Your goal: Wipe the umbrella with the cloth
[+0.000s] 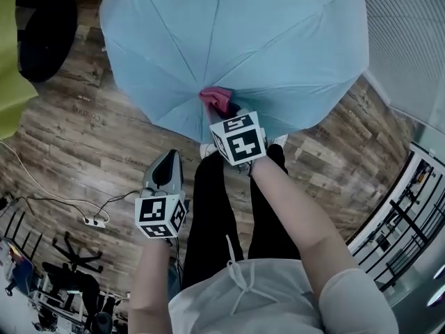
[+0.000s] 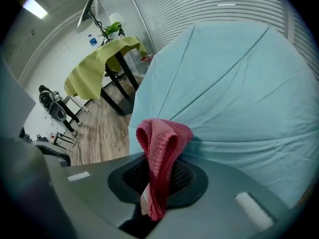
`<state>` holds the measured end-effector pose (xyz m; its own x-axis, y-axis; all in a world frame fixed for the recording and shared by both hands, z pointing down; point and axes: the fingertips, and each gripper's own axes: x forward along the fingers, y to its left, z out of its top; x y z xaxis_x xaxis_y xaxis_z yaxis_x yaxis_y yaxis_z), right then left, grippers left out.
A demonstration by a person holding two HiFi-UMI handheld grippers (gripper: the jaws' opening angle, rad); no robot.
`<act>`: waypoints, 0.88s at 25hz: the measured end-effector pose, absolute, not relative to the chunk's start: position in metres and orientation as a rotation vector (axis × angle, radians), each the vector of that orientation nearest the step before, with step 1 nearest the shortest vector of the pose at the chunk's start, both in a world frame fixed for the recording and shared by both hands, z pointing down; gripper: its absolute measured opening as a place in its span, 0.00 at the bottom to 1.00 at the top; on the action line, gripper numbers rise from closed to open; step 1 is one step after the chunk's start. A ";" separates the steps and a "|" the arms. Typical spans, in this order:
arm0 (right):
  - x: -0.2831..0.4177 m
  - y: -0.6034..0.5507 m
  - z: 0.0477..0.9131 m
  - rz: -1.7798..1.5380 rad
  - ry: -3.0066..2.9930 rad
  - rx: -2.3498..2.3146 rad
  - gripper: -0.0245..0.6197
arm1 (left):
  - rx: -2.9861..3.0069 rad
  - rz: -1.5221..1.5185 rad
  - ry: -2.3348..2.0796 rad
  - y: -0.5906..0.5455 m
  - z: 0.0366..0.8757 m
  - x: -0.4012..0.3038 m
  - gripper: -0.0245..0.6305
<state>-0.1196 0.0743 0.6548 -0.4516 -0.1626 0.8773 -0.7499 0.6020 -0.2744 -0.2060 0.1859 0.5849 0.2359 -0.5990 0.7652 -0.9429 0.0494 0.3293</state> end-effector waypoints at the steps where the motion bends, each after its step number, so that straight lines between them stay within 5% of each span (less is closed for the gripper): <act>1: -0.117 0.073 0.654 0.829 -1.955 0.720 0.14 | 1.628 0.485 -1.469 0.185 0.585 -0.205 0.05; 22: 0.024 0.035 0.651 0.827 -2.012 0.777 0.14 | 1.625 0.506 -1.435 0.145 0.600 -0.091 0.05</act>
<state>0.0243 0.0351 0.6507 -0.4846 -0.2258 0.8451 -0.7549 0.5960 -0.2736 -0.0908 0.1453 0.5998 0.2480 -0.5771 0.7781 -0.9376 0.0593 0.3427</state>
